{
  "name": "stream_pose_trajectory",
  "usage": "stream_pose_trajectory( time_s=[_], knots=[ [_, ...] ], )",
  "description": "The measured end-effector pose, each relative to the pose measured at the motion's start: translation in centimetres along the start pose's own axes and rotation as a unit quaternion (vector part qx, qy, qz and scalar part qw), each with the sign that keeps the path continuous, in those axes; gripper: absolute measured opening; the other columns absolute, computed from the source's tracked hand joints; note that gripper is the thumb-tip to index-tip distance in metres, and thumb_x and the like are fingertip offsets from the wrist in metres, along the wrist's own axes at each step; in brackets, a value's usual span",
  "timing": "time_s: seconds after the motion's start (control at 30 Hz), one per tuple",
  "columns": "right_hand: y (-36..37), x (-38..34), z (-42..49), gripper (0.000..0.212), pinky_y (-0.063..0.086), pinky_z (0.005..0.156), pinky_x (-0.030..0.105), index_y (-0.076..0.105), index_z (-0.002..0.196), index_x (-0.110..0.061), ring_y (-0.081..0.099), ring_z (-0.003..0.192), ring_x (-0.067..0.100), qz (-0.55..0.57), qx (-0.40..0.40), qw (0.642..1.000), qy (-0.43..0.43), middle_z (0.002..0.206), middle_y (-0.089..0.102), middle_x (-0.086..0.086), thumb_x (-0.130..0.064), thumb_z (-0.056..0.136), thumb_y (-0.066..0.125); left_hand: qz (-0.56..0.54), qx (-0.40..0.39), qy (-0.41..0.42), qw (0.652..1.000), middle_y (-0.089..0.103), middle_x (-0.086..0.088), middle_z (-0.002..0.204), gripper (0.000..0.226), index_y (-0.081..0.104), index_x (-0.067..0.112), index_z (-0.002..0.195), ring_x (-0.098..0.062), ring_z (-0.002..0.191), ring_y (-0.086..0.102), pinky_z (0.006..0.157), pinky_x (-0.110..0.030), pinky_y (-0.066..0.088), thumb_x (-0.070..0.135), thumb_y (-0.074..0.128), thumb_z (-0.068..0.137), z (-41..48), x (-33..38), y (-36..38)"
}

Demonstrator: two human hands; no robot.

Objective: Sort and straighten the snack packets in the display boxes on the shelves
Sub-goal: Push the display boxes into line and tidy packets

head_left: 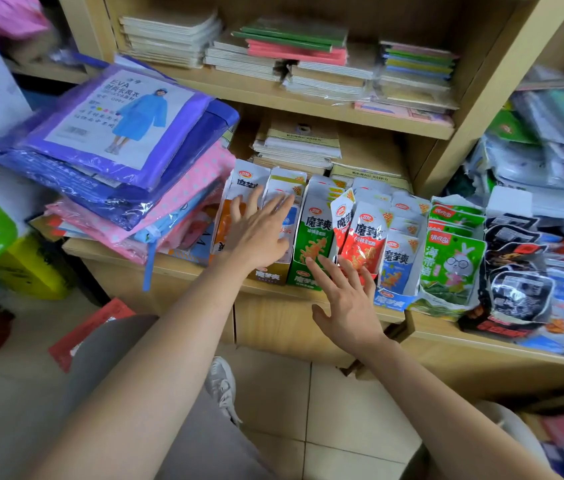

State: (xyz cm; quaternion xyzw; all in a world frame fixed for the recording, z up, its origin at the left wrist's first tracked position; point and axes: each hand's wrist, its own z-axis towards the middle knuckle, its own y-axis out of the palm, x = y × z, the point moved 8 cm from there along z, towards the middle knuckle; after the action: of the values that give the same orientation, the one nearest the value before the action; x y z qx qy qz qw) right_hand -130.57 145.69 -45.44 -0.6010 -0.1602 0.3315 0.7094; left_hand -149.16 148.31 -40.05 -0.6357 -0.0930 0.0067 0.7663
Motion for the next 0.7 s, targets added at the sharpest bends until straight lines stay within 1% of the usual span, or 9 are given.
stream_pose_trajectory(
  time_s=[0.07, 0.17, 0.27, 0.33, 0.37, 0.43, 0.5, 0.6, 0.7],
  knots=[
    [0.0, 0.1, 0.0, 0.088, 0.005, 0.12, 0.052, 0.014, 0.157, -0.041, 0.017, 0.151, 0.029, 0.003, -0.007, 1.0, -0.004, 0.161, 0.03, -0.008, -0.032, 0.085, 0.063, 0.005, 0.015, 0.002, 1.0, 0.039, 0.007, 0.155, 0.07, 0.035, 0.035, 0.152, -0.029, 0.143, 0.022, 0.108, -0.051, 0.019, 0.043, 0.065, 0.089, 0.5, -0.3, -0.8],
    [-0.1, 0.2, 0.1, 0.088, 0.005, 0.12, 0.051, 0.014, 0.157, -0.042, 0.018, 0.151, 0.028, 0.011, -0.005, 1.0, -0.009, 0.161, 0.03, -0.008, -0.032, 0.085, 0.064, -0.014, 0.088, 0.03, 0.996, 0.059, 0.012, 0.12, 0.041, 0.066, 0.04, 0.12, -0.023, 0.121, 0.04, 0.09, -0.041, 0.022, 0.047, 0.077, 0.08, 0.1, -0.6, -3.2],
    [-0.1, 0.3, 0.2, 0.086, 0.003, 0.12, 0.05, 0.016, 0.156, -0.042, 0.016, 0.151, 0.026, 0.02, -0.004, 1.0, -0.003, 0.16, 0.03, -0.009, -0.033, 0.085, 0.063, -0.093, 0.155, 0.054, 0.982, 0.067, 0.012, 0.095, 0.019, 0.077, 0.034, 0.1, -0.018, 0.099, 0.057, 0.078, -0.033, 0.031, 0.036, 0.079, 0.082, -1.0, -1.6, -4.7],
    [-0.2, 0.3, 0.3, 0.083, 0.003, 0.12, 0.05, 0.021, 0.155, -0.042, 0.017, 0.151, 0.025, 0.038, -0.001, 0.999, 0.004, 0.159, 0.032, -0.01, -0.034, 0.085, 0.064, -0.162, 0.199, 0.036, 0.966, 0.071, 0.01, 0.088, 0.007, 0.079, 0.027, 0.092, -0.014, 0.085, 0.063, 0.068, -0.029, 0.043, 0.026, 0.076, 0.086, -1.8, -2.8, -5.5],
    [-0.2, 0.3, 0.4, 0.081, 0.004, 0.12, 0.051, 0.025, 0.155, -0.042, 0.018, 0.15, 0.025, 0.05, 0.002, 0.999, 0.007, 0.159, 0.034, -0.011, -0.035, 0.085, 0.064, -0.186, 0.214, 0.022, 0.959, 0.072, 0.01, 0.089, 0.004, 0.078, 0.025, 0.091, -0.012, 0.083, 0.064, 0.066, -0.029, 0.048, 0.024, 0.075, 0.088, -2.1, -3.3, -5.8],
    [-0.3, 0.5, 0.5, 0.077, 0.008, 0.119, 0.052, 0.03, 0.153, -0.042, 0.021, 0.149, 0.024, 0.074, 0.007, 0.997, 0.011, 0.157, 0.037, -0.011, -0.037, 0.084, 0.065, -0.226, 0.229, -0.003, 0.947, 0.073, 0.009, 0.094, 0.005, 0.075, 0.022, 0.095, -0.011, 0.086, 0.065, 0.071, -0.031, 0.054, 0.022, 0.072, 0.091, -2.5, -4.0, -6.0],
    [-0.4, 0.6, 0.6, 0.073, 0.013, 0.117, 0.053, 0.036, 0.151, -0.041, 0.026, 0.147, 0.022, 0.095, 0.013, 0.995, 0.016, 0.155, 0.039, -0.013, -0.037, 0.084, 0.065, -0.276, 0.26, -0.039, 0.925, 0.074, 0.006, 0.097, 0.008, 0.074, 0.018, 0.1, -0.01, 0.089, 0.066, 0.075, -0.031, 0.056, 0.02, 0.07, 0.092, -2.7, -5.2, -6.3],
    [-1.7, 0.8, 0.9, 0.061, 0.025, 0.107, 0.052, 0.049, 0.144, -0.037, 0.036, 0.137, 0.02, 0.13, 0.059, 0.989, 0.033, 0.146, 0.05, -0.015, -0.039, 0.086, 0.066, -0.353, 0.328, -0.103, 0.87, 0.071, 0.007, 0.095, 0.011, 0.071, 0.013, 0.103, -0.004, 0.086, 0.066, 0.071, -0.018, 0.054, 0.019, 0.069, 0.094, -3.5, -7.5, -7.5],
    [-3.7, 0.9, 1.7, 0.047, 0.034, 0.101, 0.054, 0.059, 0.134, -0.032, 0.041, 0.126, 0.015, 0.193, 0.108, 0.973, 0.068, 0.132, 0.06, -0.013, -0.036, 0.089, 0.071, -0.431, 0.345, -0.135, 0.823, 0.067, 0.013, 0.091, 0.006, 0.066, 0.017, 0.1, 0.005, 0.086, 0.067, 0.068, -0.011, 0.052, 0.017, 0.068, 0.095, -4.0, -8.3, -8.1]
  ],
)
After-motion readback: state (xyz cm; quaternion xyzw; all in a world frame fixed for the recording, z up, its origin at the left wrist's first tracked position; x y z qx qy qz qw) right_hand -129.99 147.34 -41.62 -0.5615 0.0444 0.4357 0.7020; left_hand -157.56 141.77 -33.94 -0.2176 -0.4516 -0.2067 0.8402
